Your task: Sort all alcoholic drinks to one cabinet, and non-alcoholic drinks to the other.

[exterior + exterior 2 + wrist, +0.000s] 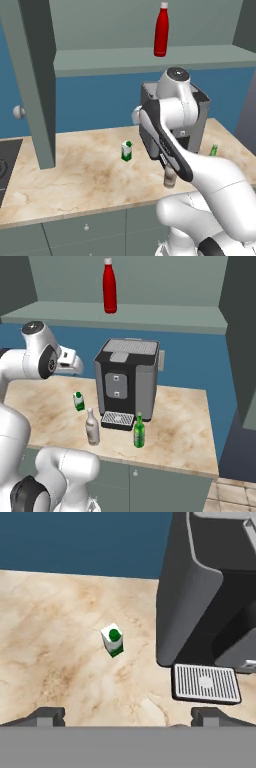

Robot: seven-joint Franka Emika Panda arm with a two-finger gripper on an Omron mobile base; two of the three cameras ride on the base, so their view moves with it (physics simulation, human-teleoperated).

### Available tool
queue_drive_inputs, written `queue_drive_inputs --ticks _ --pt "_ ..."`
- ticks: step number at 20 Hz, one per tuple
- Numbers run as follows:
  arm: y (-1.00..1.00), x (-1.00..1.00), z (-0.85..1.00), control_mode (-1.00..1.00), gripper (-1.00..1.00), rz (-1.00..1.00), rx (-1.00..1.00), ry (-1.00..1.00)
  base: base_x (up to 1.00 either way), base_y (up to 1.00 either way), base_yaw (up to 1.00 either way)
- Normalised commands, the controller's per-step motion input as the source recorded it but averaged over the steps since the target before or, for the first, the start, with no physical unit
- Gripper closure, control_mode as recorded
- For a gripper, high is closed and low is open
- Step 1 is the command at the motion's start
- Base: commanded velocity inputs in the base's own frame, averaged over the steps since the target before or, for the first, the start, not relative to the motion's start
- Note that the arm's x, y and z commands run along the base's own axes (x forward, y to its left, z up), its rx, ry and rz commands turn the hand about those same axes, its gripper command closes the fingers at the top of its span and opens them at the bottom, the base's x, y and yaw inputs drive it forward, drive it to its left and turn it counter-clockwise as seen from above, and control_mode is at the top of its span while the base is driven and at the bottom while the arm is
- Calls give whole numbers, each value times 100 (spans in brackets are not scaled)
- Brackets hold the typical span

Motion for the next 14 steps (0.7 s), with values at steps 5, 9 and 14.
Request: queue_drive_inputs --ticks 5,9,14 --pt "5 14 -36 -100 -100 10 -1 1 0 0 0" --pt "8 13 -35 -100 -100 8 -5 0 0 0 0" --pt "9 16 -32 -100 -100 5 -6 0 0 0 0"
